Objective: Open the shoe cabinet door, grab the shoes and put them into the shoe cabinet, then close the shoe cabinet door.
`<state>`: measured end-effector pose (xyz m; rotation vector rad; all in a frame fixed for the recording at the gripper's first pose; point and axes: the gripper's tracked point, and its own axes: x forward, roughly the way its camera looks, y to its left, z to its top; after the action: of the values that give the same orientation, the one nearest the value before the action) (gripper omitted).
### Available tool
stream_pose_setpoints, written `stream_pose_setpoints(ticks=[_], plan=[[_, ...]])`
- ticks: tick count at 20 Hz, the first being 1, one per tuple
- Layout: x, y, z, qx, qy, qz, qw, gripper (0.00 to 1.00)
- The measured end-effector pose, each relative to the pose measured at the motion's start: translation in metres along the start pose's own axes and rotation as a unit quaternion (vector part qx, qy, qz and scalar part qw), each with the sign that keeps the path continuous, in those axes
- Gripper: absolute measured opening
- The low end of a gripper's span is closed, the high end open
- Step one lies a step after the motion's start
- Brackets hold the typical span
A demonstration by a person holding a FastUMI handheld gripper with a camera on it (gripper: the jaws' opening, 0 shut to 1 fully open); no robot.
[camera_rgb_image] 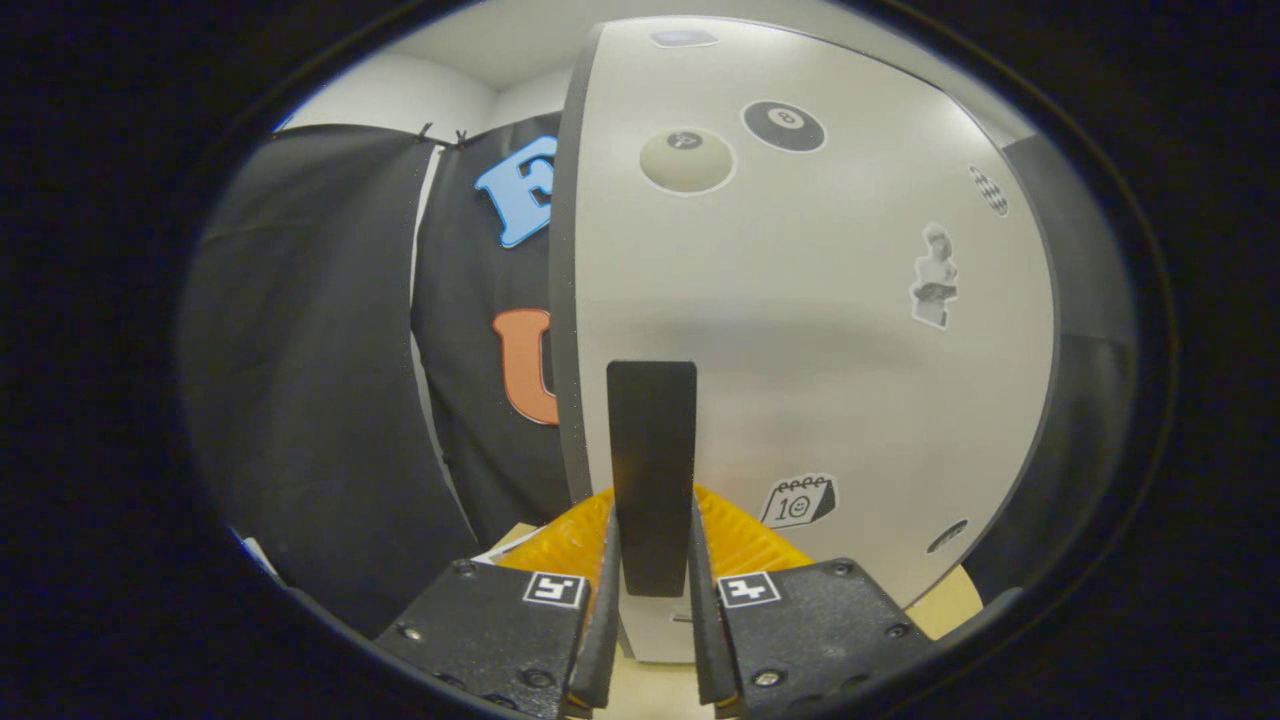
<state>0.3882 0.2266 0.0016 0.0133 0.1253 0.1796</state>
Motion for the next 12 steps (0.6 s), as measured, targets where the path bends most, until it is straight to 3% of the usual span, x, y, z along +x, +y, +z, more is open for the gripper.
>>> stream_pose_setpoints(ticks=[3, 6, 12], plan=[[-0.014, 0.000, -0.003, 0.003, 0.005, 0.016, 1.000, 0.33], [-0.077, -0.009, -0.012, 0.002, 0.005, 0.025, 1.000, 0.32], [-0.155, -0.038, -0.024, 0.011, 0.011, 0.026, 1.000, 0.30]])
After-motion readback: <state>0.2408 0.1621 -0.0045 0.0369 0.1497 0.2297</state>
